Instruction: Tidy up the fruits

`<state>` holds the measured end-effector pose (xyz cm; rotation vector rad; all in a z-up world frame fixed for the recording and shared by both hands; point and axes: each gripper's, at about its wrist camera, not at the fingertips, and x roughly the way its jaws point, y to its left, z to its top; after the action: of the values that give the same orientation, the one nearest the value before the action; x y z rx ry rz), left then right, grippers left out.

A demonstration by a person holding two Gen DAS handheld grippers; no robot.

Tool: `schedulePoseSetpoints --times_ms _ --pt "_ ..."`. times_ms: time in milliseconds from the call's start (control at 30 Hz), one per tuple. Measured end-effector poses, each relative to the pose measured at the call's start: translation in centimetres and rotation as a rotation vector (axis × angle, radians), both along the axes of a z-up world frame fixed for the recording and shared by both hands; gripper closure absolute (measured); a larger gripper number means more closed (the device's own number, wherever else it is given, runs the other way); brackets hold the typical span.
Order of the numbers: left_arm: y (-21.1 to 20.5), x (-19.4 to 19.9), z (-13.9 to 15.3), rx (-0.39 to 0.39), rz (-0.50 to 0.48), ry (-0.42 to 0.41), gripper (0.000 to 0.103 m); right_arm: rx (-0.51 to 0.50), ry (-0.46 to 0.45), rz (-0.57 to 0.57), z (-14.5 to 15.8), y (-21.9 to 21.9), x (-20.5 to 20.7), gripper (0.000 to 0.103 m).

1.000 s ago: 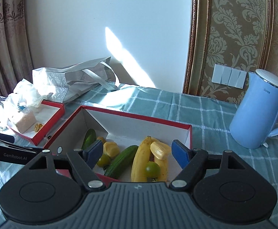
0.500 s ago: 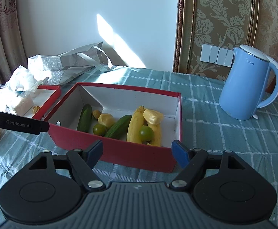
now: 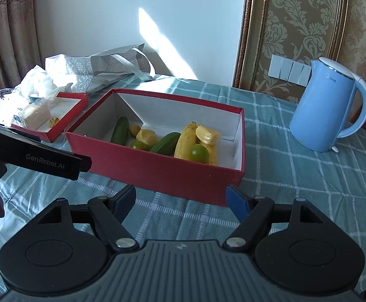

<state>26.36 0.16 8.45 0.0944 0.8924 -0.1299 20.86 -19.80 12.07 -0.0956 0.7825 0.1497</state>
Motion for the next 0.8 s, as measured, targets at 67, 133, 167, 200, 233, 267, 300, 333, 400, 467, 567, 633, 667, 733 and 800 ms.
schedulePoseSetpoints --times_ms 67,133,167,200,233,267,300,333,400,467,567,633,667,733,800 --pt "-0.2 -0.4 -0.2 0.010 -0.011 0.001 0.000 0.002 -0.006 -0.016 0.2 -0.4 -0.2 0.024" --pt "-0.4 -0.8 -0.3 0.016 -0.021 -0.001 0.000 0.007 -0.011 -0.035 0.5 -0.9 -0.4 0.024" --pt "-0.5 -0.9 -0.3 0.022 -0.024 -0.004 0.000 0.009 -0.013 -0.042 0.6 -1.1 -0.6 0.024" --pt "-0.6 -1.1 -0.3 0.028 -0.030 -0.007 0.000 0.011 -0.015 -0.044 0.7 -1.2 -0.8 0.024" --pt "-0.6 -1.1 -0.3 0.030 -0.035 -0.008 0.000 0.010 -0.016 -0.045 0.8 -1.2 -1.0 0.024" --pt "-0.7 -1.2 -0.3 0.030 -0.038 -0.007 0.000 0.009 -0.018 -0.048 0.9 -1.2 -1.2 0.024" --pt "-0.7 -1.3 -0.2 0.031 -0.041 -0.007 0.000 0.010 -0.020 -0.051 0.9 -1.2 -1.4 0.024" --pt "-0.7 -1.3 -0.1 0.033 -0.042 -0.008 0.000 0.012 -0.021 -0.052 1.0 -1.2 -1.5 0.024" --pt "-0.7 -1.3 0.1 0.036 -0.045 -0.007 0.000 0.014 -0.026 -0.057 1.2 -1.2 -1.6 0.024" --pt "-0.9 -1.0 0.4 0.036 -0.045 -0.007 0.000 0.022 -0.034 -0.061 1.5 -1.1 -1.3 0.024" --pt "-1.2 -0.1 0.8 0.047 -0.047 -0.021 0.000 0.026 -0.061 -0.058 2.1 -0.9 -0.3 0.024" --pt "-1.4 0.7 0.9 0.051 -0.049 -0.019 0.000 0.014 -0.075 -0.057 2.3 -0.7 0.8 0.024" --pt "-1.4 1.0 0.9 0.050 -0.045 -0.020 0.000 0.012 -0.081 -0.058 2.4 -0.7 1.4 0.024" --pt "-1.5 1.8 0.9 0.055 -0.037 -0.018 0.000 0.012 -0.092 -0.057 2.5 -0.6 2.5 0.024" --pt "-1.5 2.5 0.9 0.049 -0.037 -0.021 0.000 0.006 -0.100 -0.055 2.6 -0.5 3.5 0.024"
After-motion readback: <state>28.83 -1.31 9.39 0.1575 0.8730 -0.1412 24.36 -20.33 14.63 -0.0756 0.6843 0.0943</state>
